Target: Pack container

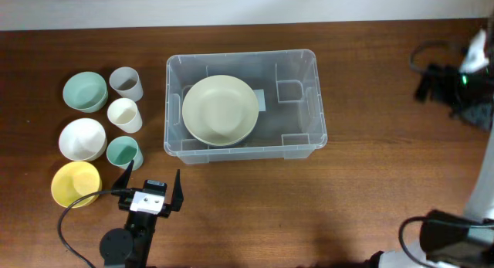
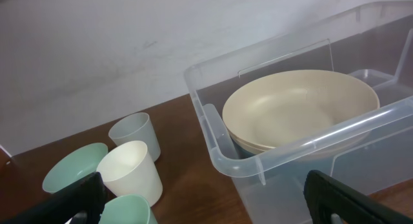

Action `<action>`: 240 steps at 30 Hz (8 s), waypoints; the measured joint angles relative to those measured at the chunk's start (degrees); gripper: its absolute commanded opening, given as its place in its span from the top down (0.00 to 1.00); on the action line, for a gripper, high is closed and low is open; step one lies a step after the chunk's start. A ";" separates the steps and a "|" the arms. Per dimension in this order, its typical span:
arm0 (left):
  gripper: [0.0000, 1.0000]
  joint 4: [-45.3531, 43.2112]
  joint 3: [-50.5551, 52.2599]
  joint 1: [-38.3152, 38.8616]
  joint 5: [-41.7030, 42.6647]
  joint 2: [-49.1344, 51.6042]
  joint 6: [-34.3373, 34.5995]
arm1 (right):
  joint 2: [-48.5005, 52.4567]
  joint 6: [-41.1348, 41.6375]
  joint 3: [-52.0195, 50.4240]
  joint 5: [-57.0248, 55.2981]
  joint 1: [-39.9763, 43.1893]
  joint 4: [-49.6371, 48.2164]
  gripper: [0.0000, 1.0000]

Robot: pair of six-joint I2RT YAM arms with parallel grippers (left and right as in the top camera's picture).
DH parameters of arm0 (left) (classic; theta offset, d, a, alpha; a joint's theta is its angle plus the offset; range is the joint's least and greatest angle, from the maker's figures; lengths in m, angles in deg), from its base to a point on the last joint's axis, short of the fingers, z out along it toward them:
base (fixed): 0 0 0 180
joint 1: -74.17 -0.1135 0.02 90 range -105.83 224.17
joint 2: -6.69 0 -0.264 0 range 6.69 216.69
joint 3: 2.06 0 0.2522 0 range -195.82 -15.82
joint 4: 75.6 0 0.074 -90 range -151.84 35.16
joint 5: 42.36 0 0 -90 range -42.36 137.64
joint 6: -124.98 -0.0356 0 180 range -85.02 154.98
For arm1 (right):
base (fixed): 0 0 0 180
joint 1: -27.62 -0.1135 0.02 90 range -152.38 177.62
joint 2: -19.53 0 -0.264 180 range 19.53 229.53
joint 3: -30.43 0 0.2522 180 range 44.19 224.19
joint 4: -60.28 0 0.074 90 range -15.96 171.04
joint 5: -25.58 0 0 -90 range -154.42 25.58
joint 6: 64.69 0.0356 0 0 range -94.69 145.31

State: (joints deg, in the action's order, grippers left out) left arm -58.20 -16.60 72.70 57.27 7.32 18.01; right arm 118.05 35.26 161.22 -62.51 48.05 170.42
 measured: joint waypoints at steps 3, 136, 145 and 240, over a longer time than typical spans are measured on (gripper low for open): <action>0.00 0.00 0.00 0.00 0.00 0.00 0.00 | -1.18 -0.15 -8.63 -0.07 4.02 -5.49 0.01; 0.00 66.77 -104.06 -33.64 -10.14 115.25 30.51 | -1.18 -0.11 -28.35 2.67 12.92 -21.73 0.01; 0.00 67.73 -104.06 -33.64 -10.10 123.51 30.51 | -1.18 -0.11 -28.35 2.64 12.92 -21.73 0.01; 0.99 91.17 -165.72 -30.14 10.40 130.33 27.93 | -1.18 -0.11 -28.35 2.64 12.92 -21.73 0.01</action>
State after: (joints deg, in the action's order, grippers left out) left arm 32.96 -182.32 42.56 67.68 137.65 45.94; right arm 116.87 35.15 132.87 -59.87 60.97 148.69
